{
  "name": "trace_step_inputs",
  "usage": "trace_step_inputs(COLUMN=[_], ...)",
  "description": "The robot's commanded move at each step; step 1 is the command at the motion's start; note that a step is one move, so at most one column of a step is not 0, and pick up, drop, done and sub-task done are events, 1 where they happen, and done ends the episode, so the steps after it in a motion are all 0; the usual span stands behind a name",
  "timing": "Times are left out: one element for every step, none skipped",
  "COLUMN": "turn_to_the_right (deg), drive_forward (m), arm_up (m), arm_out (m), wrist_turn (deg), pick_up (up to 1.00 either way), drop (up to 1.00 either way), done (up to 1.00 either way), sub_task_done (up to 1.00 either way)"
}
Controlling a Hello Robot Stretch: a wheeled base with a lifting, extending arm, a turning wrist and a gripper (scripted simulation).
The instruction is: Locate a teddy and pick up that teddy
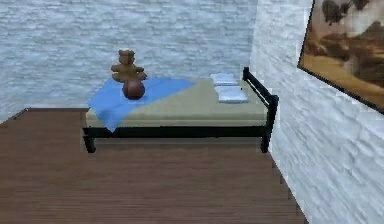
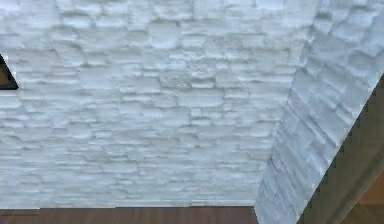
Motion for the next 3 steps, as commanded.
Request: trace_step_inputs(turn_to_the_right=[0.0,-33.0,0.0], drive_forward=[0.50,0.00,1.00], arm_up=[0.00,0.00,0.00], arm_out=[0.00,0.00,0.00], wrist_turn=[0.0,0.0,0.0], pick_up=[0.00,0.00,0.00], drop=[0.00,0.00,0.00], done=[0.00,0.00,0.00], sub_task_done=[0.00,0.00,0.00])
